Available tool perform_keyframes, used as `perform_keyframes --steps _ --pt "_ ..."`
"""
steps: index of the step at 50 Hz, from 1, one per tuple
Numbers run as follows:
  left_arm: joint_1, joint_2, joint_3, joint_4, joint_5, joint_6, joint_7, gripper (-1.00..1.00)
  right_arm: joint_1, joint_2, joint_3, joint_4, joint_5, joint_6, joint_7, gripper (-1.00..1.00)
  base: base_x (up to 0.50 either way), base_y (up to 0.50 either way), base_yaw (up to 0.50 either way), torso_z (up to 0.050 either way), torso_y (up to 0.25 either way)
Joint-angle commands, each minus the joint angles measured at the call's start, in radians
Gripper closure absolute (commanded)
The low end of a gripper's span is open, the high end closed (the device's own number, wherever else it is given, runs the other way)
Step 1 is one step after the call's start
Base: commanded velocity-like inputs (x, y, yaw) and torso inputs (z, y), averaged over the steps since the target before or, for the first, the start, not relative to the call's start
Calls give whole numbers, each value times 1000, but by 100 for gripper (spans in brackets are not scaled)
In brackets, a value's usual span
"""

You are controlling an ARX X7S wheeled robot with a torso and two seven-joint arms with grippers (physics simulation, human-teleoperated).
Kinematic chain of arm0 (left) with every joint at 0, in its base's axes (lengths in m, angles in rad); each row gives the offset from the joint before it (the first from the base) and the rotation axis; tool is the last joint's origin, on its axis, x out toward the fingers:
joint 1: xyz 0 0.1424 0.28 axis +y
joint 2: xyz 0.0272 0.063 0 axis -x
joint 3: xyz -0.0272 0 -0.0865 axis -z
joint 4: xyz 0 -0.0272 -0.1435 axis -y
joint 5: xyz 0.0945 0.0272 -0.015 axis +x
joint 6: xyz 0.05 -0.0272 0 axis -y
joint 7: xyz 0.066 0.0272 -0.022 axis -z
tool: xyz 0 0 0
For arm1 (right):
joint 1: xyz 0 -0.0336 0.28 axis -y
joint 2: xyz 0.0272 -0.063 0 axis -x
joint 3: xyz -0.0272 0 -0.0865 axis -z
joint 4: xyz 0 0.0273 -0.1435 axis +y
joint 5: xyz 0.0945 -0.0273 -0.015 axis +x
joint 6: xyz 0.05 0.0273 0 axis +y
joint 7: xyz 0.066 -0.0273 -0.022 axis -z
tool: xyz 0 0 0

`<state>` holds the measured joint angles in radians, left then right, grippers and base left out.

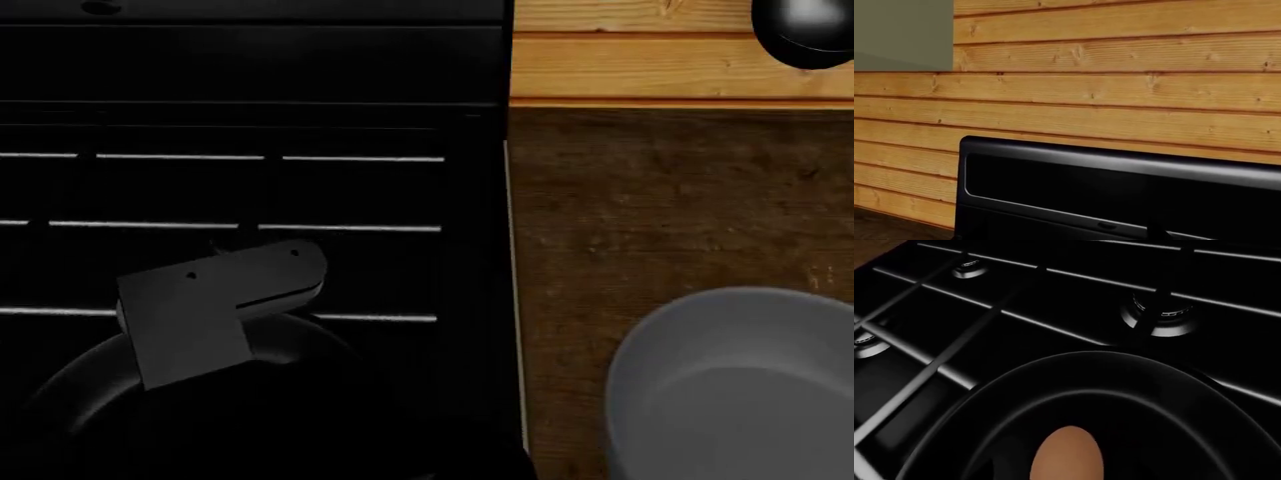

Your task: Pick the egg from the pan and place it in the bowl.

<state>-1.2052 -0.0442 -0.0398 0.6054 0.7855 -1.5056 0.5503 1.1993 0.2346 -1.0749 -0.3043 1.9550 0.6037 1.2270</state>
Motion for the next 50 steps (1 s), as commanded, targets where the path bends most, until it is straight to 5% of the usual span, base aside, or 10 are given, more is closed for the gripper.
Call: perform_keyframes --steps 1,48,49,50 --pt "11 -3 -8 -1 -16 9 -13 -100 1 -1 -11 33 -16 4 -28 -100 0 0 0 0 0" --pt "56 -12 -50 7 -52 37 -36 -100 -17 -22 -60 101 -44 4 -77 -100 0 0 0 0 0" --pt "58 -11 -51 5 -53 39 -38 -100 -15 -22 -61 99 -52 4 -78 100 0 0 0 0 0" --pt "58 -11 -52 5 -54 39 -38 -100 -15 -23 -63 95 -54 3 -72 100 0 0 0 0 0"
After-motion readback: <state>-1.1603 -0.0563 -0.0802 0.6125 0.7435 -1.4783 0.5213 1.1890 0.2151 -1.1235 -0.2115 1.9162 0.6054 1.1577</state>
